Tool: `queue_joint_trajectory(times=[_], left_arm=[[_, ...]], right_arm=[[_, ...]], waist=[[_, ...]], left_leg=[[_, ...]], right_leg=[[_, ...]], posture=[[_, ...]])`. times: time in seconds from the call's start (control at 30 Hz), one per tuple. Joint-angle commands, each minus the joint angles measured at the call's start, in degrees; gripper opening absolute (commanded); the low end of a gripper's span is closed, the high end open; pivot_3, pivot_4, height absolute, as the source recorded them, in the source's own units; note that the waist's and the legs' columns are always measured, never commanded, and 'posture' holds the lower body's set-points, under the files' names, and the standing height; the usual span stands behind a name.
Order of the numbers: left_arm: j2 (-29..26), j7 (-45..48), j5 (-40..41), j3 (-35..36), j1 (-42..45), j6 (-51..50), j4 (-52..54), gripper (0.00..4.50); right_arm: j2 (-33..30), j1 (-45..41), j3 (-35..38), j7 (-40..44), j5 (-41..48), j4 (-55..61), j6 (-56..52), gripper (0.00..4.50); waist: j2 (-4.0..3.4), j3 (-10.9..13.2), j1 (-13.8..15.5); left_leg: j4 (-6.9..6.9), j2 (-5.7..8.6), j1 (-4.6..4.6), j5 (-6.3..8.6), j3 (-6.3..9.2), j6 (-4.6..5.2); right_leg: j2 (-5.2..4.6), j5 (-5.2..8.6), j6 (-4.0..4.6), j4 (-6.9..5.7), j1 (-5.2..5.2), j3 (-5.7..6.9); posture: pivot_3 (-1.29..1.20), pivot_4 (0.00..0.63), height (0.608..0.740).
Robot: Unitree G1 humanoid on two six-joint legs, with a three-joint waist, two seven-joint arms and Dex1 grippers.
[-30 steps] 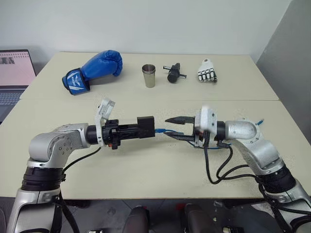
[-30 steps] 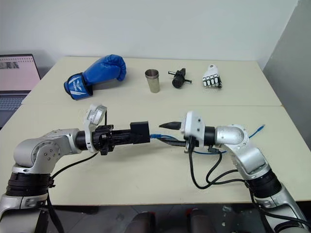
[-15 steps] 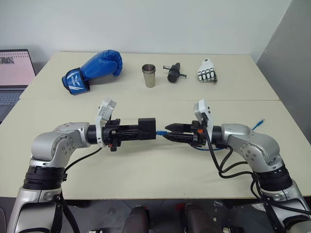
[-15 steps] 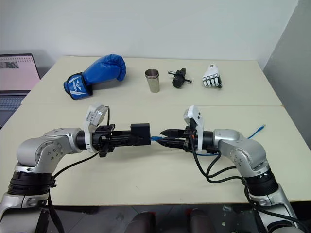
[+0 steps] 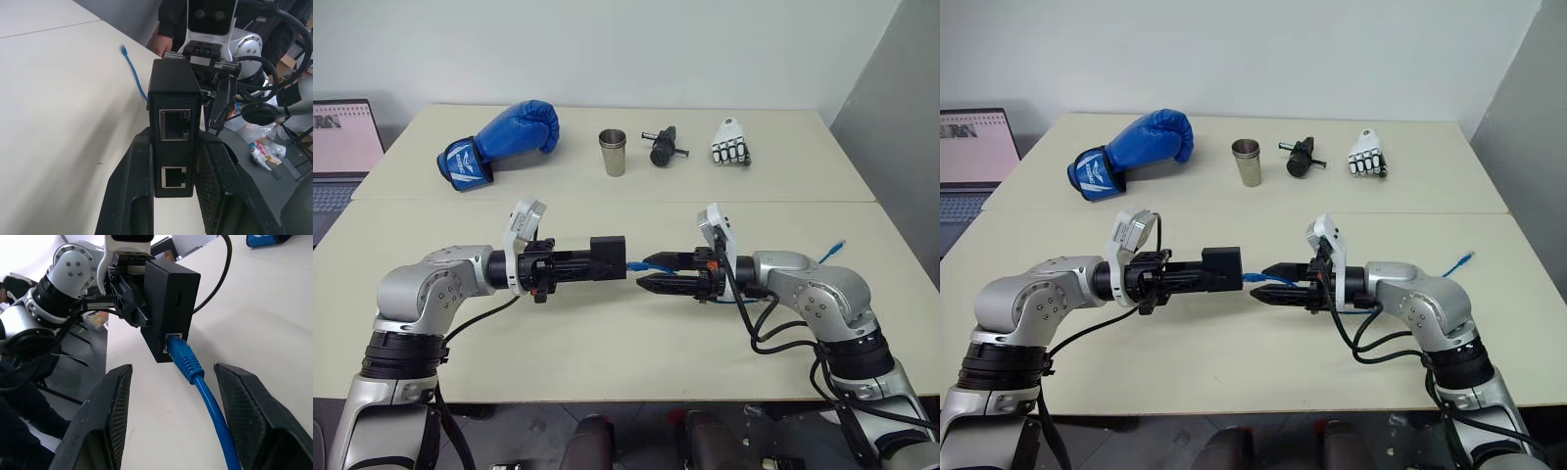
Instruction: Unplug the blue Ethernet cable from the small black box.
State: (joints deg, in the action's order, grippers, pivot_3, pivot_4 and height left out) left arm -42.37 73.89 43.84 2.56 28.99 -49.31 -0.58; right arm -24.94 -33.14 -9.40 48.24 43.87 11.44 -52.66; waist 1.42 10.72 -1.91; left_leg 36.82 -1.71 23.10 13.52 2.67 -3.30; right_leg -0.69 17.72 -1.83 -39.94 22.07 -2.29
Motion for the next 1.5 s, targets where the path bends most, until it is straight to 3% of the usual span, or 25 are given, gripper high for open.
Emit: queue_joint_trajectory(times=[0.03,0.37,1.33,1.43,1.5], left_arm=[[0.0,0.9,0.5,0.2,1.2,0.3,0.5,0.77],[0.6,0.7,0.4,0.5,1.9,0.1,0.0,0.77],[1.2,0.4,0.1,0.3,2.5,0.2,-0.4,0.77],[1.4,0.3,0.0,0.3,2.7,0.3,-0.6,0.77],[1.5,0.3,0.0,0.3,2.8,0.3,-0.6,0.77]], right_arm=[[1.4,-1.7,2.6,-0.8,1.9,-0.2,-1.3,2.81],[5.5,-3.3,3.7,-2.1,1.1,-2.9,-2.1,2.81],[4.6,-2.7,3.8,0.3,1.0,-3.5,-3.1,2.81],[4.3,-2.6,3.1,0.6,0.3,-3.3,-2.7,2.29],[4.3,-2.5,2.8,0.6,0.1,-3.0,-2.6,2.29]], waist=[[0.00,0.0,0.0],[0.00,0.0,0.0],[0.00,0.0,0.0],[0.00,0.0,0.0],[0.00,0.0,0.0]], left_leg=[[0.00,0.00,0.00,0.00,0.00,0.00],[-0.01,-0.01,0.07,0.00,-0.05,0.00],[0.00,-0.02,0.17,0.00,-0.12,0.00],[0.00,-0.02,0.17,0.00,-0.12,0.00],[0.00,-0.02,0.18,0.00,-0.12,0.00]], right_leg=[[0.00,0.00,0.00,0.00,0.00,0.00],[0.03,0.00,0.00,0.01,0.06,0.00],[0.03,0.00,0.00,0.01,0.16,0.02],[0.03,0.00,0.00,0.01,0.16,0.02],[0.04,0.00,0.00,0.01,0.16,0.03]], posture=[[0.00,0.150,0.740],[0.00,0.150,0.740],[0.00,0.150,0.740],[0.00,0.150,0.740],[0.00,0.150,0.740]])
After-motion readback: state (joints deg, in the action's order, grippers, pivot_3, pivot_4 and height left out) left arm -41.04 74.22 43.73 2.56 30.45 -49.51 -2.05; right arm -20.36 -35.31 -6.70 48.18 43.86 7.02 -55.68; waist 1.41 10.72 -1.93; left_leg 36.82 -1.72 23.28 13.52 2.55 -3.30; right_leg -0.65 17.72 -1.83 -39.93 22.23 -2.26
